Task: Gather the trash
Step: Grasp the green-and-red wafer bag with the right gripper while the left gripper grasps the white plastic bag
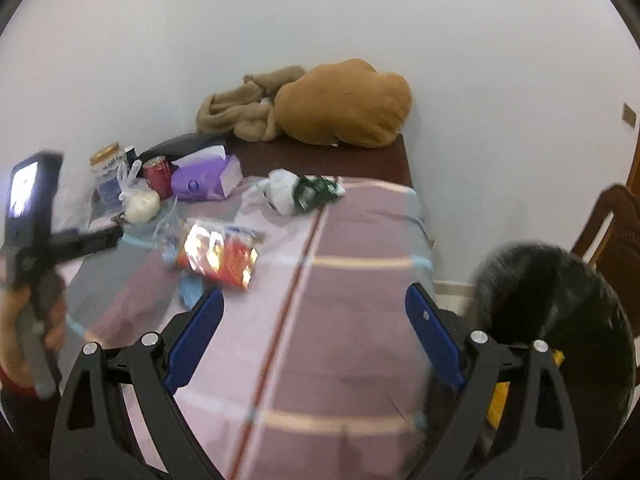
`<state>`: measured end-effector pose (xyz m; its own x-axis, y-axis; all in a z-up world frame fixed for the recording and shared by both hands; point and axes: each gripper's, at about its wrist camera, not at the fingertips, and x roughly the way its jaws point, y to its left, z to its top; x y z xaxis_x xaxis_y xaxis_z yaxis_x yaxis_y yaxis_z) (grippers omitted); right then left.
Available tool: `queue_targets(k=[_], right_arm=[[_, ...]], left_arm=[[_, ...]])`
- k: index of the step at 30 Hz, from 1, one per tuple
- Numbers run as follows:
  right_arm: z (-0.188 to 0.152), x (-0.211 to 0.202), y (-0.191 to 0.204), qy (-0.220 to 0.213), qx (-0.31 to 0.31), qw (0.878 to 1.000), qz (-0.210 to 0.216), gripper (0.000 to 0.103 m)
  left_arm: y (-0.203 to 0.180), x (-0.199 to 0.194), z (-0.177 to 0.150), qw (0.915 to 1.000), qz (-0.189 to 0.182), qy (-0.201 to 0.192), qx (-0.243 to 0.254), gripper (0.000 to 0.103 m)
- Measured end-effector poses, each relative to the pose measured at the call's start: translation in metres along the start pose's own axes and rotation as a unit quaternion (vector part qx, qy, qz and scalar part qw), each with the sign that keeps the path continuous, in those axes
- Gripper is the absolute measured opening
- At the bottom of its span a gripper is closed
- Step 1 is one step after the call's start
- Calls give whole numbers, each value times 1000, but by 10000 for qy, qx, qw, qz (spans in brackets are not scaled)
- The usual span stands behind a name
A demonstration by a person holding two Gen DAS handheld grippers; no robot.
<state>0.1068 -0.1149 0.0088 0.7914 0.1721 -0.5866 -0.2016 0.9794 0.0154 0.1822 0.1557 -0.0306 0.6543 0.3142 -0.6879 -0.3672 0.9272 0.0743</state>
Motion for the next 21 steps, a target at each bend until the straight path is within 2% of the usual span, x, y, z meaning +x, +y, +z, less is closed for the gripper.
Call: queue_targets(k=[3, 7, 11, 13, 15, 17, 20, 21], right_arm=[[42, 37, 18, -19, 289, 9995, 122, 90], [86, 113, 20, 422, 762, 9962, -64, 90], [108, 198, 13, 913, 1166, 9876, -524, 90], [109, 225, 6, 1132, 1320, 9835, -497, 90], [106, 246, -2, 1326, 1474, 9786, -559, 75], [105, 256, -4, 1499, 1419, 9767, -583, 32], [94, 258, -9, 1757, 1481, 9725, -376, 10], [90, 253, -11, 1783, 1489, 9720, -351, 9]], left_arm=[[18, 11, -3, 9999, -113, 72, -55, 89], [33, 19, -10, 9985, -499, 226, -95, 89], [43, 17, -16, 9979, -617, 195, -12, 89], [50, 17, -20, 9981, -583, 216, -27, 89], [57, 19, -23, 9981, -563, 231, -37, 89], [63, 22, -26, 9983, -506, 269, -60, 89], [71, 29, -24, 9981, -483, 346, -176, 89], [72, 30, -23, 9980, -487, 350, -208, 89]])
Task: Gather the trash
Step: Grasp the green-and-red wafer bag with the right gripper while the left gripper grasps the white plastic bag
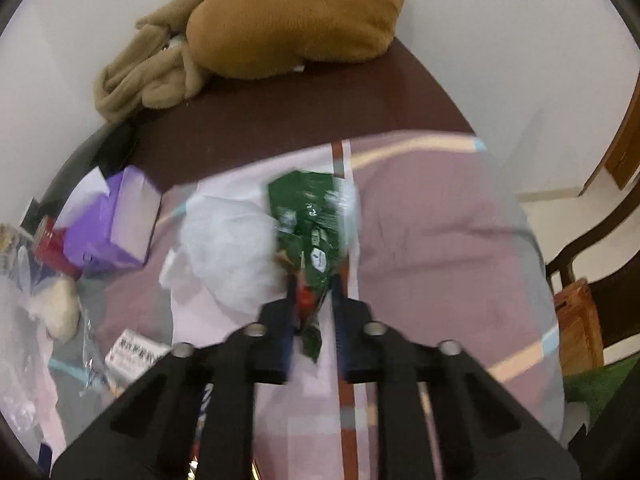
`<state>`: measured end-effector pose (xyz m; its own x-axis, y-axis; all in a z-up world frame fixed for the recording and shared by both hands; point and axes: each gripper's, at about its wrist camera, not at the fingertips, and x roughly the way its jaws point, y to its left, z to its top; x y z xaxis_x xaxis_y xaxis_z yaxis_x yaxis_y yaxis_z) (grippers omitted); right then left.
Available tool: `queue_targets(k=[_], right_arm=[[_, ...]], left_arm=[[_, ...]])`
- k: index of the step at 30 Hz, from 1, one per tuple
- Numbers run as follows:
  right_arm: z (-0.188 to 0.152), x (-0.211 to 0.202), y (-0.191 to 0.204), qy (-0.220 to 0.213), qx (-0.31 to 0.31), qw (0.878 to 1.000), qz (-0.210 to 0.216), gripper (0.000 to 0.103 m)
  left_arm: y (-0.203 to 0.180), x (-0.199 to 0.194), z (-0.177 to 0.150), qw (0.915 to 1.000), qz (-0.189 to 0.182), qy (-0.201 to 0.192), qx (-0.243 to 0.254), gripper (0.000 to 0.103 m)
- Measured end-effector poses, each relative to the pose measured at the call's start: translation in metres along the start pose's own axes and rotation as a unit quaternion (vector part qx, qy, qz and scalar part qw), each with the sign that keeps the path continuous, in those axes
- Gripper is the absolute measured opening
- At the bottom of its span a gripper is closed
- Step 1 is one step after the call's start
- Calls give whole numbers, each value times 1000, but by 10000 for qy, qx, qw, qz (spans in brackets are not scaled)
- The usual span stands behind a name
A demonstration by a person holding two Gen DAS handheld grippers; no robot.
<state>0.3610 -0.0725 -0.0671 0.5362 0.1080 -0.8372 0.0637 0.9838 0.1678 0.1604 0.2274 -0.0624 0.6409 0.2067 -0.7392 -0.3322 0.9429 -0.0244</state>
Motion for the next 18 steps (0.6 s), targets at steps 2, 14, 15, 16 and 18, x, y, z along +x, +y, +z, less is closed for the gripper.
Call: queue_targets(k=[2, 14, 15, 16, 18], right_arm=[[-16, -17, -5, -52, -79, 9998, 148, 8], [-149, -125, -21, -174, -1363, 9880, 709, 8], [-155, -127, -23, -209, -1363, 9879, 707, 8], [-161, -128, -26, -227, -1355, 9878, 732, 8], [-168, -126, -29, -246, -1347, 9880, 717, 9]], left_arm=[[3, 0, 3, 10000, 50, -30, -38, 89], [-9, -8, 37, 9995, -208, -92, -208, 89], [-17, -11, 44, 9993, -306, -155, -144, 90], [-32, -12, 54, 9994, -291, -183, 74, 91], [-64, -9, 66, 9983, -93, -165, 548, 91]])
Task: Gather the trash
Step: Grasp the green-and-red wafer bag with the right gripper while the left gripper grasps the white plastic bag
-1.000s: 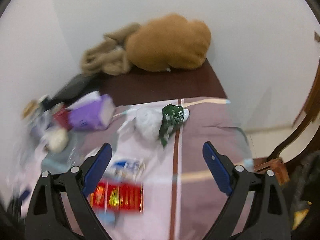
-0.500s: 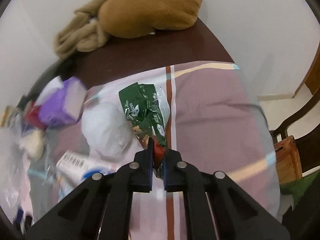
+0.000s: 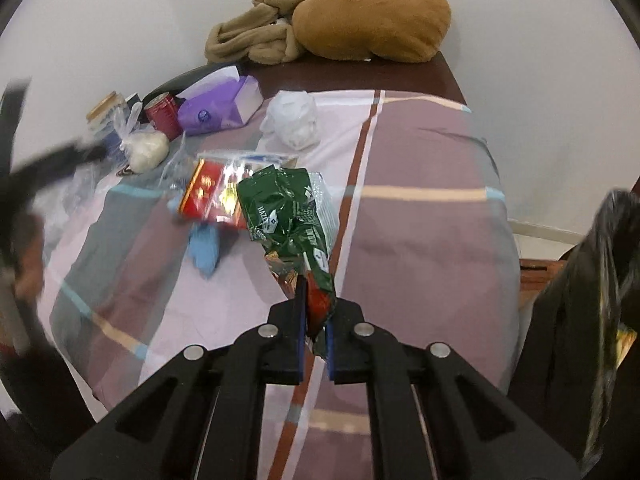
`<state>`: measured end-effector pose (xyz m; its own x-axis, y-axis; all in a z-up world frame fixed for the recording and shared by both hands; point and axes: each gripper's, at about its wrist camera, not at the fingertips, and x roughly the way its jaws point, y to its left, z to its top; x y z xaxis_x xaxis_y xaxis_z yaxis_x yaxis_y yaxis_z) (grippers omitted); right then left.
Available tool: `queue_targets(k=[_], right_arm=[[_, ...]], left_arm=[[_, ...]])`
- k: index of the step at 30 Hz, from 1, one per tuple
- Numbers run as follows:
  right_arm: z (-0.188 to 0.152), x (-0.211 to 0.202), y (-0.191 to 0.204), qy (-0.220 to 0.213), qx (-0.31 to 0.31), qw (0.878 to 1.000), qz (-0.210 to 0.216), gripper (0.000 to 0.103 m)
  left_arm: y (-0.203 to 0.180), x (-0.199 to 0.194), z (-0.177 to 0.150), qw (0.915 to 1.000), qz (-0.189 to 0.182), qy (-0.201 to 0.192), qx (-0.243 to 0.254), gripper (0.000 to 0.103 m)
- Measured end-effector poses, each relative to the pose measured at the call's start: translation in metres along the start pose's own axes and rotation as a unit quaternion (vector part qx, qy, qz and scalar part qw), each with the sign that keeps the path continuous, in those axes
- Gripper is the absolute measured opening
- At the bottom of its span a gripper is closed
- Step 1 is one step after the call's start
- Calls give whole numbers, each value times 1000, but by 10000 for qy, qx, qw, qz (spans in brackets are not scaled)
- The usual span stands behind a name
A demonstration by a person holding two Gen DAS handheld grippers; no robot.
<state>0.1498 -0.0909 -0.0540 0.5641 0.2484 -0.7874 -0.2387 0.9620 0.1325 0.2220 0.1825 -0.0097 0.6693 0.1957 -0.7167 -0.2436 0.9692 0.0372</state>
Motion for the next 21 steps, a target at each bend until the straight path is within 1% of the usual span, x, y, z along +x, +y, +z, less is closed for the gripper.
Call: queue_targets(k=[1, 3, 4, 6, 7, 8, 9, 10, 11, 12, 14, 15, 16, 17, 18, 19, 20, 21], right_arm=[[-4, 1, 0, -15, -52, 9999, -105, 10], [-11, 1, 1, -56, -158, 9995, -283, 13], [-14, 1, 0, -65, -173, 9993, -333, 15], [-19, -2, -4, -89, -149, 9993, -332, 26], [-21, -6, -7, -140, -116, 9993, -325, 41], [-24, -10, -9, -201, -76, 9993, -309, 55], [-27, -15, -12, -289, -33, 9992, -292, 58], [-30, -20, -14, -384, -17, 9989, -280, 60], [-33, -23, -14, -425, -35, 9987, -288, 60], [-35, -26, -16, -458, -47, 9985, -308, 60], [-40, -31, -19, -528, -19, 9981, -312, 60], [-42, -32, -19, -531, -19, 9982, -278, 60], [-44, -33, -21, -543, -24, 9982, -234, 60], [-45, -34, -22, -557, -25, 9982, -229, 60], [-46, -33, -24, -566, -25, 9981, -237, 61], [-46, -32, -27, -569, -8, 9980, -266, 62], [-45, -31, -31, -565, 40, 9978, -330, 62], [-44, -29, -34, -560, 99, 9976, -405, 62]], left_arm=[[-25, 6, 11, 9993, -119, 69, 349, 91], [-55, 18, 21, 9966, -444, 265, 637, 91], [-76, 28, 27, 9943, -601, 405, 780, 91], [-110, 50, 38, 9916, -695, 548, 944, 90], [-122, 60, 44, 9917, -661, 598, 930, 90], [-132, 70, 49, 9918, -629, 669, 887, 90], [-143, 86, 57, 9913, -663, 850, 760, 90], [-147, 96, 60, 9905, -714, 978, 655, 90], [-153, 112, 66, 9880, -830, 1219, 457, 90], [-156, 120, 68, 9867, -870, 1330, 350, 90], [-169, 143, 72, 9830, -820, 1634, 177, 89], [-173, 151, 72, 9812, -792, 1754, 166, 86], [-179, 160, 71, 9781, -837, 1903, 101, 71], [-184, 163, 70, 9758, -917, 1985, 77, 60], [-192, 164, 68, 9737, -999, 2044, 122, 59], [-199, 163, 67, 9743, -990, 2015, 207, 59], [-206, 161, 64, 9753, -945, 1969, 342, 59], [-217, 158, 60, 9749, -909, 1943, 593, 59]])
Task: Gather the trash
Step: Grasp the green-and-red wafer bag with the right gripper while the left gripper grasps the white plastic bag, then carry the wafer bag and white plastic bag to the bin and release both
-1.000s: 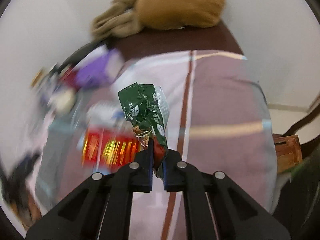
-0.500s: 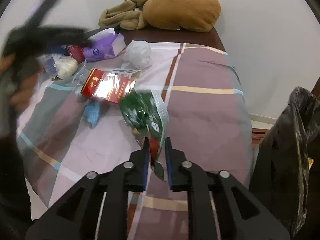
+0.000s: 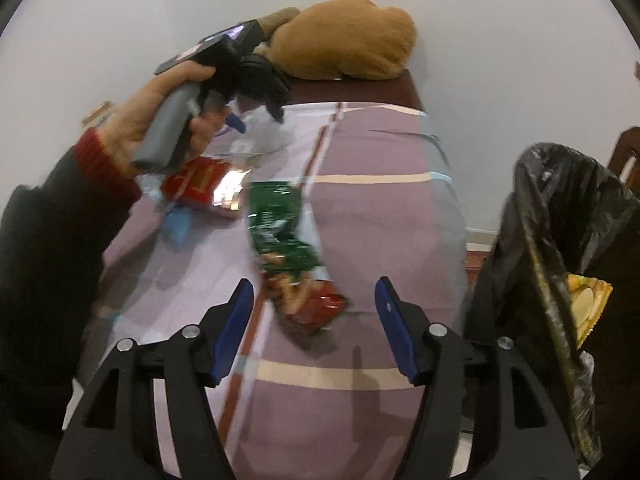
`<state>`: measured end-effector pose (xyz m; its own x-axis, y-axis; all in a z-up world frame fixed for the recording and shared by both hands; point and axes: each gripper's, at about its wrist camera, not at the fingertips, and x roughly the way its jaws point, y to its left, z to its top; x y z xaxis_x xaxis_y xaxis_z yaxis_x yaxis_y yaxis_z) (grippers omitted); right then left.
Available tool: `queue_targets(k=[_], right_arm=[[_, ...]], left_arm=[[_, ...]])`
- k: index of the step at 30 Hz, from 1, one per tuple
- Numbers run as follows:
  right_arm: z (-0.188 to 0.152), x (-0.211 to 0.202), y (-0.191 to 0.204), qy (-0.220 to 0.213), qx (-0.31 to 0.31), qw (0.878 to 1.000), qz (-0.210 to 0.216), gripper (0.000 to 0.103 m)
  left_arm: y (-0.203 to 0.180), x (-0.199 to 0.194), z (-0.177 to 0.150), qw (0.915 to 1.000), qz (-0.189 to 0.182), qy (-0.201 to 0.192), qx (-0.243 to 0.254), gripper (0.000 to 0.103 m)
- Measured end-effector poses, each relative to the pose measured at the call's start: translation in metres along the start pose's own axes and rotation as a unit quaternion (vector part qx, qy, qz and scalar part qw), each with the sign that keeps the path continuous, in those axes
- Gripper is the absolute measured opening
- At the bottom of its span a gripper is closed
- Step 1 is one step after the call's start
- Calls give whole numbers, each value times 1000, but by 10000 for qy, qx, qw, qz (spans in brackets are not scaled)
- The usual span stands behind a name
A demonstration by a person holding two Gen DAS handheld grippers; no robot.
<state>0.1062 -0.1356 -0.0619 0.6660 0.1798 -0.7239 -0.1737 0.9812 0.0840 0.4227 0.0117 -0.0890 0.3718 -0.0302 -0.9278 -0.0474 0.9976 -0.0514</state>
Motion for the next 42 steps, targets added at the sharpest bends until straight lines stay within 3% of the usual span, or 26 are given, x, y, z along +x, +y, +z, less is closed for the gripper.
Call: queue_targets(k=[3, 5, 7, 11, 12, 14, 16, 18, 20, 24, 26, 28, 30, 32, 35, 38, 42], right_arm=[[2, 2, -4, -7, 107, 9999, 25, 62], [3, 3, -6, -12, 147, 9999, 50, 62], [3, 5, -3, -4, 132, 9999, 58, 62], [5, 7, 3, -25, -27, 9999, 96, 62], [6, 8, 5, -38, -90, 9999, 106, 63], [10, 12, 12, -77, -301, 9994, 147, 77], [16, 23, 16, -48, -482, 9987, 176, 77], [19, 39, 20, 189, -548, 9983, 76, 77], [20, 52, 26, 359, -716, 9968, -56, 77], [16, 63, 32, 541, -855, 9945, -285, 77], [14, 66, 35, 608, -877, 9937, -341, 75], [11, 67, 38, 651, -915, 9929, -389, 68], [9, 68, 42, 701, -946, 9922, -404, 61], [7, 67, 44, 706, -944, 9922, -416, 60], [6, 65, 45, 690, -905, 9927, -388, 58], [4, 62, 46, 659, -912, 9929, -375, 56], [3, 53, 44, 561, -874, 9938, -404, 55]], left_arm=[[-19, 2, -10, 9990, -33, 121, 431, 58], [-28, 0, -19, 9977, 4, 98, 663, 29], [-30, -15, -29, 9967, 158, -135, 780, 21], [-16, -83, -65, 9897, 126, -1036, 981, 20], [-12, -99, -75, 9884, 21, -1135, 1010, 20], [13, -130, -107, 9866, -243, -1166, 1116, 20], [32, -154, -144, 9819, -192, -1411, 1251, 21], [53, -165, -175, 9784, 1, -1588, 1323, 22], [71, -167, -210, 9762, -157, -1586, 1470, 22], [85, -162, -250, 9700, -246, -1729, 1689, 24], [86, -157, -266, 9682, -484, -1672, 1797, 25], [89, -150, -271, 9672, -784, -1566, 1842, 27], [89, -147, -272, 9659, -876, -1552, 1876, 38], [89, -147, -272, 9643, -955, -1579, 1897, 58], [90, -151, -273, 9621, -1125, -1637, 1870, 76], [92, -150, -274, 9634, -1155, -1647, 1772, 85], [94, -136, -266, 9697, -1240, -1393, 1576, 85]])
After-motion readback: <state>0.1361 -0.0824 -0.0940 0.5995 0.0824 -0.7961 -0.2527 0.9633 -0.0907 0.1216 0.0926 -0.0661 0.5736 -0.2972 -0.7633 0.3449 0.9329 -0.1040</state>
